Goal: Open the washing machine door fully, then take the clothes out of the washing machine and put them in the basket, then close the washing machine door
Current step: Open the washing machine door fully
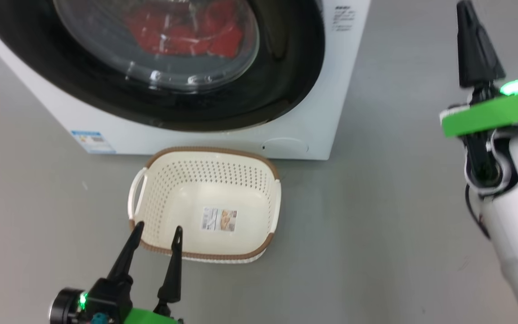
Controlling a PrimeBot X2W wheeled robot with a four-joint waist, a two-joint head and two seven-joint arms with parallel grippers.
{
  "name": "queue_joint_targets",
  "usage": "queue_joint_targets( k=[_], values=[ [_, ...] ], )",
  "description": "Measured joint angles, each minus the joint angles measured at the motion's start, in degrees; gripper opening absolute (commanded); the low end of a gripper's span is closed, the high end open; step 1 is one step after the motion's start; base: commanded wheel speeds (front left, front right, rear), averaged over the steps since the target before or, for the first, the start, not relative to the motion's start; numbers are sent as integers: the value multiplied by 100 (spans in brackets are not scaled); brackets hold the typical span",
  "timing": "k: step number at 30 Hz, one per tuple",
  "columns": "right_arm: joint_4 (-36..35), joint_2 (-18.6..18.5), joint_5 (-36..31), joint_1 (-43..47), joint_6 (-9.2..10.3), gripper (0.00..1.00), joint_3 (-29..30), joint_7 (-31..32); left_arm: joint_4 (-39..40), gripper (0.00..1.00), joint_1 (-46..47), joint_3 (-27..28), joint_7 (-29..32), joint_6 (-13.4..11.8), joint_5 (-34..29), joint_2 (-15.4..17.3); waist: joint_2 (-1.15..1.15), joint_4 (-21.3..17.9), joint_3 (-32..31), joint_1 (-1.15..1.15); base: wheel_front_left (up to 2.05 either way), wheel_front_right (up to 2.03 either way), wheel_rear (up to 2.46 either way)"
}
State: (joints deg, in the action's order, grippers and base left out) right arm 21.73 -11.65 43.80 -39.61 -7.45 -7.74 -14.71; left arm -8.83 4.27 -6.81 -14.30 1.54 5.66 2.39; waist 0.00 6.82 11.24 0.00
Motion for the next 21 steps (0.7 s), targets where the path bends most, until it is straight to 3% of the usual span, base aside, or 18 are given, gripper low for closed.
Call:
queue_joint_targets(
  k=[3,11,17,21],
  values=[
    [207,-125,108,-285,0,0,-190,-1,1,100,96,-47,-1,0,64,-2,0,73,102,0,0,0,0],
    [1091,-438,1143,-1239,0,0,-1225,102,-3,100,357,-231,-1,-2,220,-4,0,356,494,0,0,0,0],
    [1328,-621,2182,-1833,0,0,-1926,723,-11,100,551,-290,-1,-35,252,-11,0,529,744,0,0,0,0],
    [1314,-691,3048,-2074,0,0,-2079,1287,-13,100,578,-318,-1,-51,276,-12,0,604,882,0,0,0,0]
  ],
)
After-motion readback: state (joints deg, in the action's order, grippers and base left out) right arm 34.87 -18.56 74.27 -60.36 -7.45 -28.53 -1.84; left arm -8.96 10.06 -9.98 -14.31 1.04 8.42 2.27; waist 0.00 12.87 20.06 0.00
